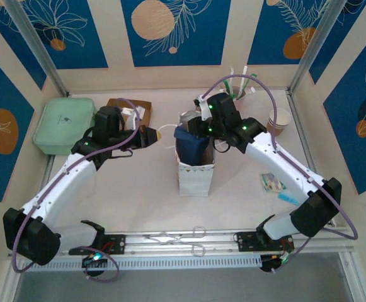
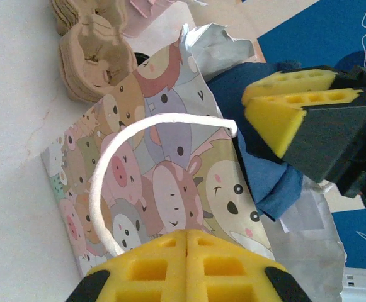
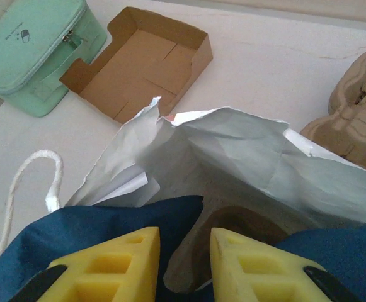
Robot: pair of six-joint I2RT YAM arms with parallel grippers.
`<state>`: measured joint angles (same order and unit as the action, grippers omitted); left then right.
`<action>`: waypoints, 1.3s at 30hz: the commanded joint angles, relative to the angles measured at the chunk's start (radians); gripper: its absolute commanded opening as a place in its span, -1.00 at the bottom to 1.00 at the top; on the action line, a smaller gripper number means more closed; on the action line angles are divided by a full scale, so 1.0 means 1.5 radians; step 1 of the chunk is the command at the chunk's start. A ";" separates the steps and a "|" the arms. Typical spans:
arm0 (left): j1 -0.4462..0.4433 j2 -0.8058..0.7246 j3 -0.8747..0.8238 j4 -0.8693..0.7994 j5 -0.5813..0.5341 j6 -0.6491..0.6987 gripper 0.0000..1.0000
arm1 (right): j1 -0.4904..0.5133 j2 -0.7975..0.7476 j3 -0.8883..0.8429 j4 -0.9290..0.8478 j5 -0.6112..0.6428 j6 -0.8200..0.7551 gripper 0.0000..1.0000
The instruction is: Pack the takeout coffee
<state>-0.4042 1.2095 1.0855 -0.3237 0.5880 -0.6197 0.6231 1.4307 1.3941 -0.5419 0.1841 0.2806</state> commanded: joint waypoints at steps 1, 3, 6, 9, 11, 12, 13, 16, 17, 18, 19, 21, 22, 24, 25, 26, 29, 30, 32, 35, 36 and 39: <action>-0.001 -0.013 -0.004 -0.003 -0.008 0.005 -0.85 | -0.002 0.018 0.022 -0.002 -0.017 0.002 -0.45; -0.002 -0.012 -0.005 -0.002 -0.006 0.005 -0.85 | -0.001 0.029 0.035 -0.015 -0.016 0.000 -0.46; -0.002 -0.013 -0.003 -0.005 -0.007 0.006 -0.85 | 0.002 0.041 0.059 -0.034 -0.011 -0.004 -0.46; -0.002 -0.015 0.003 -0.008 -0.008 0.008 -0.85 | 0.008 0.039 0.094 -0.048 0.007 -0.012 -0.44; -0.002 -0.017 0.011 -0.008 -0.006 0.007 -0.85 | 0.013 0.036 0.128 -0.064 0.022 -0.023 -0.42; -0.002 -0.019 0.014 -0.007 -0.003 0.006 -0.84 | 0.016 0.034 0.146 -0.072 0.027 -0.027 -0.42; -0.001 -0.020 0.018 -0.006 -0.001 0.004 -0.82 | 0.018 0.029 0.162 -0.079 0.032 -0.031 -0.42; -0.002 -0.026 0.030 -0.013 -0.003 0.008 -0.78 | 0.031 0.002 0.196 -0.095 0.037 -0.040 -0.38; -0.002 -0.028 0.032 -0.017 -0.005 0.011 -0.77 | 0.037 -0.006 0.202 -0.103 0.036 -0.042 -0.36; -0.001 -0.028 0.034 -0.021 -0.008 0.012 -0.76 | 0.044 -0.014 0.208 -0.115 0.038 -0.043 -0.33; -0.001 -0.030 0.034 -0.022 -0.010 0.014 -0.76 | 0.052 -0.020 0.213 -0.132 0.043 -0.042 -0.29; -0.001 -0.030 0.033 -0.023 -0.012 0.015 -0.75 | 0.066 -0.029 0.216 -0.168 0.056 -0.030 -0.18; -0.001 -0.029 0.032 -0.024 -0.012 0.015 -0.75 | 0.072 -0.030 0.218 -0.195 0.059 -0.020 -0.10; -0.001 -0.029 0.033 -0.026 -0.014 0.018 -0.75 | 0.083 -0.031 0.221 -0.243 0.073 0.001 -0.03; -0.001 -0.029 0.034 -0.028 -0.017 0.020 -0.74 | 0.086 -0.034 0.213 -0.257 0.077 0.014 -0.01; -0.001 -0.028 0.033 -0.029 -0.018 0.023 -0.73 | 0.087 -0.037 0.204 -0.261 0.072 0.025 0.00; -0.001 -0.024 0.031 -0.027 -0.017 0.023 -0.72 | 0.084 -0.034 0.170 -0.257 0.041 0.047 0.03; -0.001 -0.023 0.027 -0.021 -0.016 0.020 -0.72 | 0.077 -0.030 0.162 -0.255 0.030 0.055 0.03; -0.001 -0.025 0.022 -0.014 -0.012 0.015 -0.72 | 0.057 -0.010 0.157 -0.263 0.004 0.077 0.04; -0.001 -0.034 0.018 -0.021 -0.017 0.017 -0.72 | 0.029 0.010 0.142 -0.256 -0.028 0.101 0.02; -0.001 -0.038 0.015 -0.021 -0.020 0.017 -0.71 | 0.020 0.013 0.129 -0.241 -0.035 0.104 0.03; -0.001 -0.040 0.010 -0.022 -0.020 0.018 -0.71 | -0.011 0.032 0.110 -0.212 -0.067 0.114 0.01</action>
<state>-0.4042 1.1770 1.1069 -0.3538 0.5667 -0.6106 0.6342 1.4643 1.5780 -0.8948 0.1558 0.4103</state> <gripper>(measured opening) 0.144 0.508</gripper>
